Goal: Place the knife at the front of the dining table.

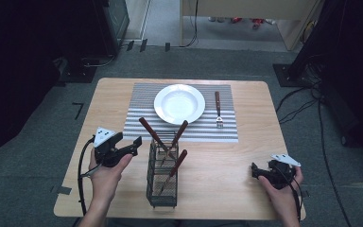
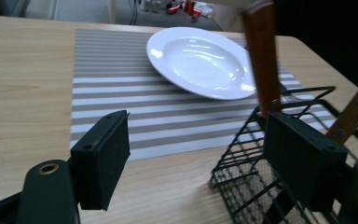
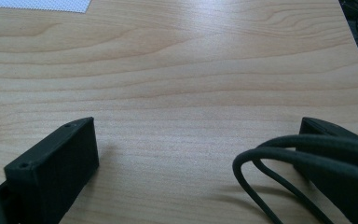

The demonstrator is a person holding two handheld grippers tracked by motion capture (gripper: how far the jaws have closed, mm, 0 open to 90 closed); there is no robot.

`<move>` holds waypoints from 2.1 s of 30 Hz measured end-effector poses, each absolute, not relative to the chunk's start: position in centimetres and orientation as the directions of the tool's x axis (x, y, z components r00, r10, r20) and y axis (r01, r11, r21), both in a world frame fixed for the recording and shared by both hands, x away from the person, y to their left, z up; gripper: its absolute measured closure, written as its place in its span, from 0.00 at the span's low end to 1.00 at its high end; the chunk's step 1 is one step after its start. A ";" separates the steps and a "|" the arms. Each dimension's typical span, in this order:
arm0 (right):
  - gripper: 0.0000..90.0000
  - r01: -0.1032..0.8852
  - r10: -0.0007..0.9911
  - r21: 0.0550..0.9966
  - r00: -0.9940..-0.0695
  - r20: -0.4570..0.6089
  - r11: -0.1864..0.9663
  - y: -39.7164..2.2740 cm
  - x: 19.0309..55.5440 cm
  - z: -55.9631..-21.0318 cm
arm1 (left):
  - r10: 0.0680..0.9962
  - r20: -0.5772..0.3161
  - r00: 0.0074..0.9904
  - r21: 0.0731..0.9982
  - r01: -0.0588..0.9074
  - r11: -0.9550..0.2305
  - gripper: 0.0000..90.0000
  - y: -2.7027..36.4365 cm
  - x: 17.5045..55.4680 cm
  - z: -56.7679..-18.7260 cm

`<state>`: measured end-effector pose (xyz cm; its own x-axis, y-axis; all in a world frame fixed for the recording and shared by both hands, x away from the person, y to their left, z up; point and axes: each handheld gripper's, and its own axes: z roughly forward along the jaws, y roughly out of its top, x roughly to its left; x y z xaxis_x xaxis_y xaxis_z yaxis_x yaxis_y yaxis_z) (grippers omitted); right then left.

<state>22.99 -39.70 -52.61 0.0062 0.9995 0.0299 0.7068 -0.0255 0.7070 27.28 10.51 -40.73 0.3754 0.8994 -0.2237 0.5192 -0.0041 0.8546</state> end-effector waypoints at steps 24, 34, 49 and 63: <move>0.00 0.705 1.000 0.708 0.005 0.029 -0.024 -39.7 23.0 -52.6 | 0.899 -0.267 0.349 0.860 0.507 0.058 0.72 6.6 28.4 -39.6; 0.00 0.705 1.000 0.708 0.006 0.030 -0.025 -39.7 23.0 -52.6 | 0.882 -0.308 0.356 0.837 0.543 0.073 0.77 6.2 29.3 -40.0; 0.00 0.706 1.000 0.708 0.006 0.030 -0.026 -39.7 23.0 -52.6 | 0.802 -0.396 0.447 0.857 0.493 0.149 0.85 6.4 28.3 -38.9; 0.00 0.706 1.000 0.708 0.005 0.028 -0.024 -39.7 23.0 -52.6 | 0.806 -0.307 0.506 0.928 0.346 0.136 0.85 7.2 26.1 -35.6</move>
